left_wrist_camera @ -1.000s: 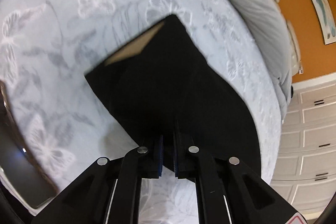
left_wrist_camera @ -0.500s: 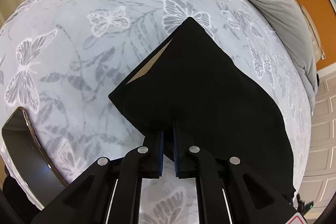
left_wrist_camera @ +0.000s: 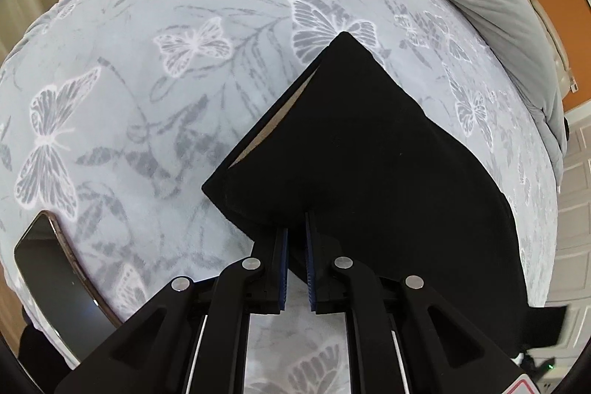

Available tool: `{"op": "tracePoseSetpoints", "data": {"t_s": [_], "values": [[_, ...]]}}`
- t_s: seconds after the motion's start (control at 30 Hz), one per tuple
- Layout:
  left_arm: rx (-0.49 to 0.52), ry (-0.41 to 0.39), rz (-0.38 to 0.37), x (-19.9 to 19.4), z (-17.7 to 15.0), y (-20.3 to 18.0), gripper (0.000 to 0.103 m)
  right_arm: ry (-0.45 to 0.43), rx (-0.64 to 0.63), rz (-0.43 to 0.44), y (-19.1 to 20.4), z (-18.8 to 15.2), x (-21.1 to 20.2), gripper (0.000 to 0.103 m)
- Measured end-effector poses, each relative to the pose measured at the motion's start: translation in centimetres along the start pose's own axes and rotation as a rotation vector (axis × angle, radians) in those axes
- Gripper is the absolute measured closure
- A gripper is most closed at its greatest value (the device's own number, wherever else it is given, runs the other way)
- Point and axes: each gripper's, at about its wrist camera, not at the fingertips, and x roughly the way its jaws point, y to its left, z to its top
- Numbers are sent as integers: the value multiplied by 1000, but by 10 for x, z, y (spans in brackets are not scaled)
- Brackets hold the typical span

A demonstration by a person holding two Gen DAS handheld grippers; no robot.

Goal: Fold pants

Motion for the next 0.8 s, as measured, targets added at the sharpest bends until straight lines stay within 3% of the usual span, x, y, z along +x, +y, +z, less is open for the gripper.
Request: {"op": "tracePoseSetpoints", "data": {"t_s": [0.13,0.17,0.2,0.23,0.27,0.3,0.37,0.43,0.53,0.57,0.63,0.67,0.7,0.73,0.77,0.8], "values": [[22,-3,20,-1,-2,-1,93,-41,-43,-35,8,-2,-14,86],[21,-2,21,-1,-3,-1,92,-67,-67,-69,12,-2,-21,69],[21,-2,25,-1,-3,-1,92,-111,-136,-172,22,-4,-28,55],[21,-1,27,0,-3,-1,91,-140,-211,-249,32,-6,-31,34],[24,-2,30,0,-3,-1,91,-156,-296,-300,40,-10,-33,31],[27,-3,36,0,-3,-2,91,-160,-471,-377,58,-22,-29,31],[48,-8,57,0,-3,-6,91,-176,-699,-482,81,-44,-24,32],[65,-13,73,1,-2,-9,91,-208,-852,-526,95,-63,-22,32],[68,-19,91,3,2,-11,91,-278,-958,-548,113,-73,-19,32],[63,-17,94,5,4,-11,91,-289,-967,-555,115,-71,-16,32],[61,-15,104,8,6,-12,92,-221,-935,-549,110,-57,3,35],[56,-14,109,9,7,-12,92,-176,-912,-523,108,-51,12,52],[52,-15,113,10,10,-13,92,-113,-850,-444,100,-42,18,62],[51,-17,116,11,12,-13,92,-85,-732,-349,89,-27,14,81],[51,-17,119,11,14,-14,92,-82,-637,-300,81,-15,8,90],[51,-22,121,11,16,-13,92,-96,-497,-227,62,2,-6,91]]}}
